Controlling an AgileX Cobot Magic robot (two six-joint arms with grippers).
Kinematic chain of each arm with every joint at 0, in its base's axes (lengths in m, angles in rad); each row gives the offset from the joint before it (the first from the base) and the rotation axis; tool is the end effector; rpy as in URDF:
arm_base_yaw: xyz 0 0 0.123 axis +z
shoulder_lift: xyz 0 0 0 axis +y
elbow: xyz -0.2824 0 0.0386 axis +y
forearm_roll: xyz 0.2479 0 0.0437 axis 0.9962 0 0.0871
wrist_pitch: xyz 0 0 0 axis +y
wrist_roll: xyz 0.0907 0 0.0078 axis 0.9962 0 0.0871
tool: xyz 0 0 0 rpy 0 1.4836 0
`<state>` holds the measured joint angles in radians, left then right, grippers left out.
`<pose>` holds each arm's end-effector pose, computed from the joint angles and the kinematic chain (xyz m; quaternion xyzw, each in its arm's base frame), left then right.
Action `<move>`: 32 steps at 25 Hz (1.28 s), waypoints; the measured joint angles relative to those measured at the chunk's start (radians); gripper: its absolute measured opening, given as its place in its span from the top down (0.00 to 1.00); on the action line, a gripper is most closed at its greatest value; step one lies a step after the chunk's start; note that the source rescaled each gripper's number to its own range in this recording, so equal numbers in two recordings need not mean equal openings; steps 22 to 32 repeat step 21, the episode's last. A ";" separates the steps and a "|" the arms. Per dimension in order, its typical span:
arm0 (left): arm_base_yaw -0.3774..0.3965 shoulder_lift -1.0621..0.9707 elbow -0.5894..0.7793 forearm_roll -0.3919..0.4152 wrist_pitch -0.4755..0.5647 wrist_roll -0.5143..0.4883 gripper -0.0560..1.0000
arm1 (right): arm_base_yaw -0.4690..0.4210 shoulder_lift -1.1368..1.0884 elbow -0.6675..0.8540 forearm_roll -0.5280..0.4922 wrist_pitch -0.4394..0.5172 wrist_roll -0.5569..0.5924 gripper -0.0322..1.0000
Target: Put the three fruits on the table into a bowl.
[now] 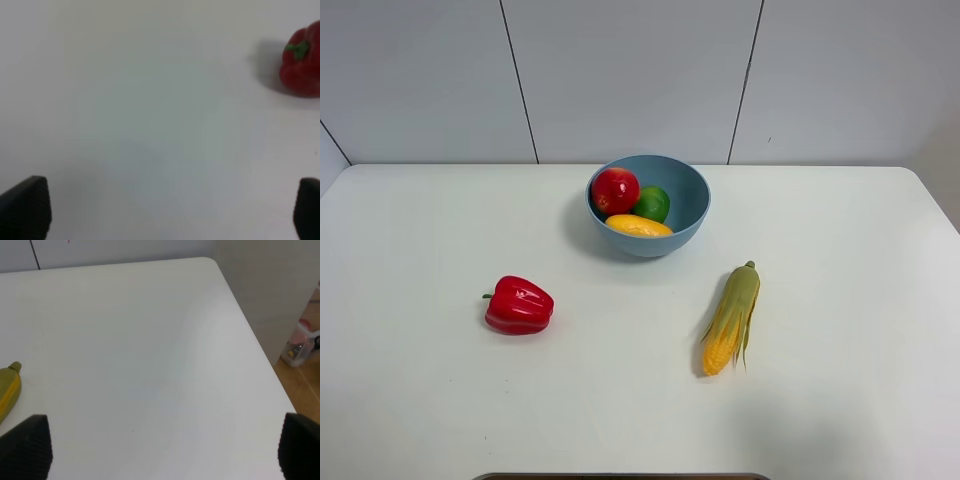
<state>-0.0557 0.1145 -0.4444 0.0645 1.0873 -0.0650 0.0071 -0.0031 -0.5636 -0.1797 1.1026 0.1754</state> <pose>0.0157 0.0043 0.2588 -0.0031 0.8998 0.0059 0.4362 -0.0156 -0.0146 0.2921 0.0792 0.8396 -0.0407 0.5359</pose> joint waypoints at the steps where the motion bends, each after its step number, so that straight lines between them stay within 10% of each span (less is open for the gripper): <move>1: 0.029 -0.024 0.001 -0.021 0.000 0.026 0.03 | 0.000 0.000 0.000 0.000 0.000 0.000 0.25; 8: 0.177 -0.116 0.001 -0.117 0.000 0.150 0.03 | 0.000 0.000 0.000 0.000 0.000 0.000 0.25; 32: 0.187 -0.118 0.001 -0.123 0.000 0.160 0.03 | 0.000 0.000 0.000 0.000 0.000 0.000 0.25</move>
